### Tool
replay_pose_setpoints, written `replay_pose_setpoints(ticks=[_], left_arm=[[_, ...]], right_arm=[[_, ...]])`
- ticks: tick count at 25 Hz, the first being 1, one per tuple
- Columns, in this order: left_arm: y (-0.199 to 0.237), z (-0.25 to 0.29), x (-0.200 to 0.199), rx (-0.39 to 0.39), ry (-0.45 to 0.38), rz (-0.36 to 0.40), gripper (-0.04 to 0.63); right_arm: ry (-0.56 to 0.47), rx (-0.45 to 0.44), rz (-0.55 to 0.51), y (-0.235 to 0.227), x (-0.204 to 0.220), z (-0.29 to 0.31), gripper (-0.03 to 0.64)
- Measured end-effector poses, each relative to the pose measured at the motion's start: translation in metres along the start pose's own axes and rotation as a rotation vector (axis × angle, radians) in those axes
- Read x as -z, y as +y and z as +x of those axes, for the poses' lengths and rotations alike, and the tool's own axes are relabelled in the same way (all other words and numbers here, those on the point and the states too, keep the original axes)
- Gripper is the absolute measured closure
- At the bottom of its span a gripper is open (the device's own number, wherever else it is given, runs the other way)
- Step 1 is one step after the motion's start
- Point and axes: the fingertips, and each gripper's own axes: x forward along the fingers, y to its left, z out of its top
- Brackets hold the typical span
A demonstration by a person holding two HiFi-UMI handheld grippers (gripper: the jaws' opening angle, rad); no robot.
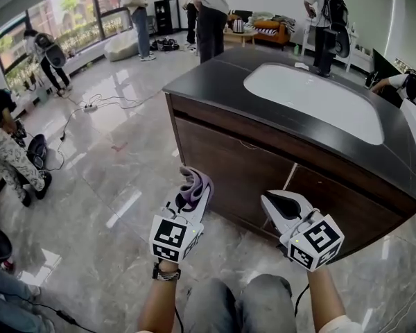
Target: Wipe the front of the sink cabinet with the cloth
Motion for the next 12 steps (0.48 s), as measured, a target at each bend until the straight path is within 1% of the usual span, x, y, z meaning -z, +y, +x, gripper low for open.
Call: replay_pose_setpoints(ticks=[3, 6, 8, 10, 12], left_arm=[[0.015, -0.013, -0.007, -0.049, 0.013, 0.013, 0.543], [0.023, -0.027, -0.027, -0.087, 0.005, 0.011, 0.543], [0.026, -0.035, -0.053, -0.114, -0.01, 0.012, 0.543], [0.028, -0.042, -0.085, -0.137, -0.017, 0.026, 0.543], [0.032, -0.046, -0.117, -0.161, 0.006, 0.04, 0.543]], right_arm=[[-0.015, -0.046, -0.011, 0.002, -0.011, 0.022, 0.611], [-0.022, -0.095, 0.0, 0.007, -0.026, 0.039, 0.611], [-0.034, -0.129, -0.005, 0.012, -0.047, 0.044, 0.611], [-0.053, -0.154, -0.019, 0.017, -0.078, 0.045, 0.611], [-0.064, -0.177, -0.037, 0.018, -0.115, 0.042, 0.611]])
